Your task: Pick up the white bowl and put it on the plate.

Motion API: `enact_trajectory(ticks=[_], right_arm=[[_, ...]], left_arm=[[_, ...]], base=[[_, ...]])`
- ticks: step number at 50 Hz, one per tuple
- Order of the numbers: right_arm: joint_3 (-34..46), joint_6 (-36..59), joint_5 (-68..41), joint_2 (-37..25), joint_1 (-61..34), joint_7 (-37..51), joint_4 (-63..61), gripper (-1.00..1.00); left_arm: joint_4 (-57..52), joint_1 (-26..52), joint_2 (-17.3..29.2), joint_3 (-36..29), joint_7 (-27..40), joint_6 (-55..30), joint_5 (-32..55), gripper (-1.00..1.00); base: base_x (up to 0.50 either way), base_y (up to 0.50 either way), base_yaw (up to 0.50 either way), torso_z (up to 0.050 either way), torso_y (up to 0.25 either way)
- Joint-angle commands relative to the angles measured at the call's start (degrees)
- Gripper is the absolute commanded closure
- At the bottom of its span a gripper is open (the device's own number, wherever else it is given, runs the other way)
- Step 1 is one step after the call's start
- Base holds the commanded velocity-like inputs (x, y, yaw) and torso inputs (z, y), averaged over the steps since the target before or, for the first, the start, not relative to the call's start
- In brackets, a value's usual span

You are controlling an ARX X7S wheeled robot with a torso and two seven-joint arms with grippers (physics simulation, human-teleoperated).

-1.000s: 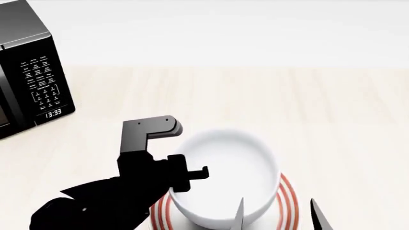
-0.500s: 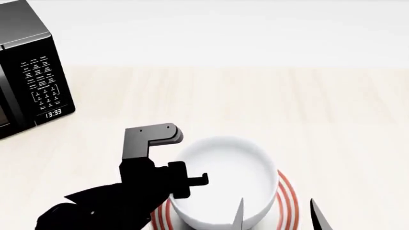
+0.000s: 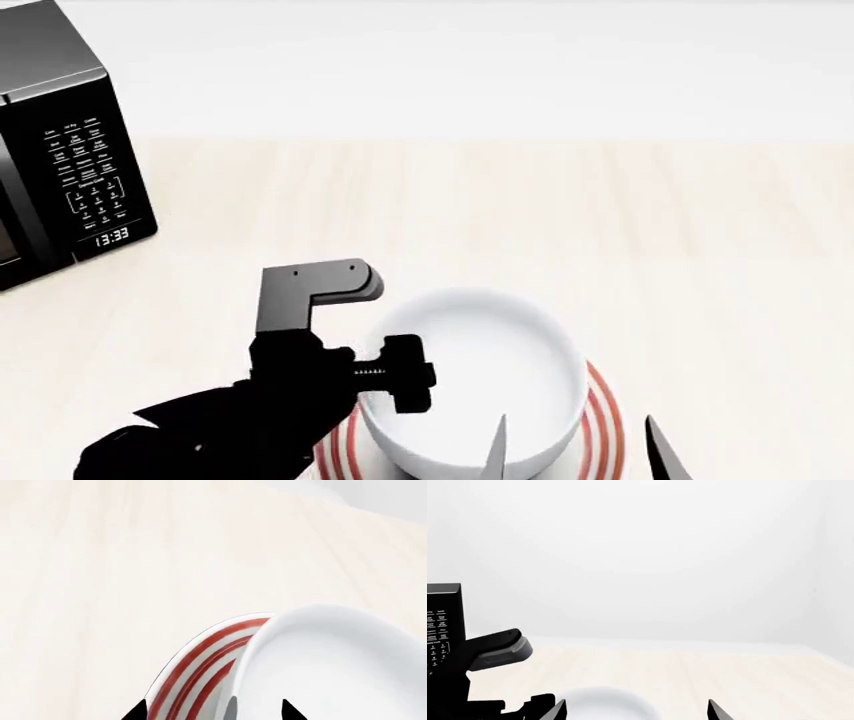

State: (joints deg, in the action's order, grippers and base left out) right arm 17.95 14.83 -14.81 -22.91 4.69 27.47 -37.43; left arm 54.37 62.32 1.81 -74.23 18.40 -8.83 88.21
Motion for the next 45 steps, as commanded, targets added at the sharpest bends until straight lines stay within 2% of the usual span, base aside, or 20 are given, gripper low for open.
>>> enact_trajectory(ticks=[1,4,10,14,23,31,45], right_arm=[[0.19,0.01,-0.01,-0.16,0.05,0.2,-0.21,-1.0],[0.24,0.25,0.07,-0.19,-0.03,0.39,-0.47,-1.0],[-0.08,0.59,-0.15,-0.44,-0.15,0.65,-0.99,-1.0],[-0.45,0.91,-0.17,-0.64,-0.16,1.05,-1.51,-1.0],[-0.74,1.75,-0.33,-1.05,-0.16,1.68,-3.43,-1.0],[-0.79,2.56,-0.75,-1.32,-0.21,2.06,-5.43,-1.0],[-0.38,3.14,-0.69,-1.58,-0.34,2.44,-6.74,-1.0]], left_arm=[[-8.93,0.54,4.86,-3.61,5.1,3.78,-0.62,-1.0],[-19.16,1.51,9.94,-4.75,10.3,6.86,-4.86,-1.0],[-29.78,1.79,15.68,-5.75,15.99,10.26,-9.91,-1.0],[-37.98,1.3,20.34,-7.45,21.73,14.08,-17.09,-1.0],[-47.18,0.96,27.03,-8.64,29.45,16.1,-23.74,-1.0],[-55.53,-0.91,32.85,-8.91,33.74,18.07,-26.79,-1.0],[-70.78,-5.56,42.64,-10.62,46.91,20.93,-40.14,-1.0]], base=[[0.0,0.0,0.0,0.0,0.0],[0.0,0.0,0.0,0.0,0.0],[0.0,0.0,0.0,0.0,0.0],[0.0,0.0,0.0,0.0,0.0],[0.0,0.0,0.0,0.0,0.0],[0.0,0.0,0.0,0.0,0.0],[0.0,0.0,0.0,0.0,0.0]])
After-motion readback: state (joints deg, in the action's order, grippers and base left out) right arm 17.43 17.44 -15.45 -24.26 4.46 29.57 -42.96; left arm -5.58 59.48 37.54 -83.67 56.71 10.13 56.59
